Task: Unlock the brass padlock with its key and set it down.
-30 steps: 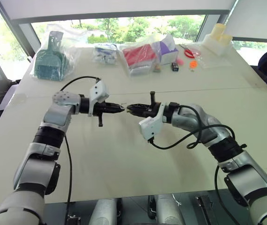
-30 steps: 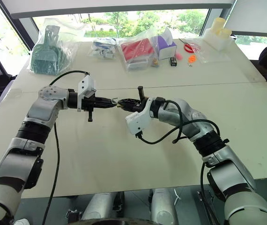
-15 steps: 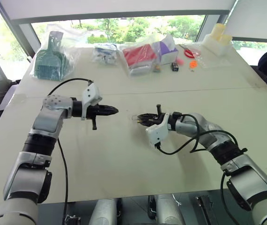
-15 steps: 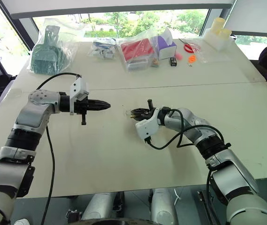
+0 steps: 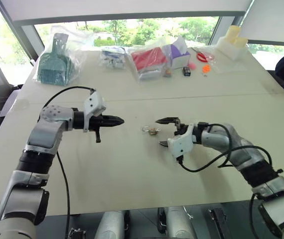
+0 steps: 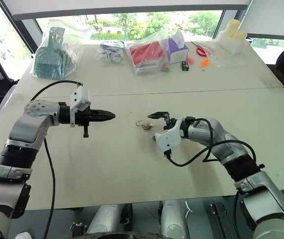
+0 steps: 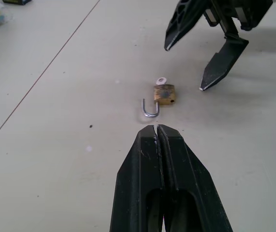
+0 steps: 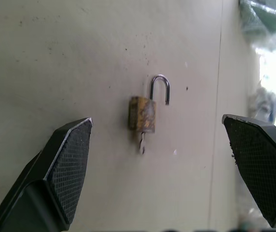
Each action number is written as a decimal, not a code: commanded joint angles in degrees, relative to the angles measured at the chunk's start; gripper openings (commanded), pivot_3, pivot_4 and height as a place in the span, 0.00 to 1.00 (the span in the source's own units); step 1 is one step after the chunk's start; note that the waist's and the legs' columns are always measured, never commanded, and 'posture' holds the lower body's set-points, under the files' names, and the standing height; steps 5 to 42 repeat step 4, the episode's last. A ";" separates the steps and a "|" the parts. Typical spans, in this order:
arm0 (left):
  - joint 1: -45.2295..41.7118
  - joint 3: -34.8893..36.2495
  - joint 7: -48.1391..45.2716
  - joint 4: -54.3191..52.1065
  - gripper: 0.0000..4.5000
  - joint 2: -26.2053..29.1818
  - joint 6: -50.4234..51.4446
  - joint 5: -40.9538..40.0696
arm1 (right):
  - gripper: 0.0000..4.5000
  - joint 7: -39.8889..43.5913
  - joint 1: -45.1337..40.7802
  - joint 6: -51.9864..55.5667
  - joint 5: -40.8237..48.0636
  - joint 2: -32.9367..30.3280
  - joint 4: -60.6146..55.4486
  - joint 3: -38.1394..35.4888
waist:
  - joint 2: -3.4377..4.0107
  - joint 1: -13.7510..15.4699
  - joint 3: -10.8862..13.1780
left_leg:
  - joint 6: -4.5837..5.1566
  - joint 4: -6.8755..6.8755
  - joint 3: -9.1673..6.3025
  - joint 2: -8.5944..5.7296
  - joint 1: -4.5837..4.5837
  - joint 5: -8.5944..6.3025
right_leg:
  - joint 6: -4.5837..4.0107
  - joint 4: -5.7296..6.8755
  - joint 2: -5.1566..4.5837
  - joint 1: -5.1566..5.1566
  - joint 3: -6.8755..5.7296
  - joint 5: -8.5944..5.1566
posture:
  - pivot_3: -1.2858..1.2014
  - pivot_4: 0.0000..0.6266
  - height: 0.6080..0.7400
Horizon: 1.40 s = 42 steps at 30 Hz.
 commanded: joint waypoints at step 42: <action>2.11 2.05 0.59 -5.01 0.00 1.84 2.39 -2.47 | 0.99 9.68 3.24 40.37 25.45 -0.65 -18.10 -11.63 | 0.00 0.03 0.00 | 0.00 0.00 -0.02 0.04 0.03 0.00 | -0.01 0.03 -0.01 0.01 0.00 0.01 | 0.52 0.24 1.00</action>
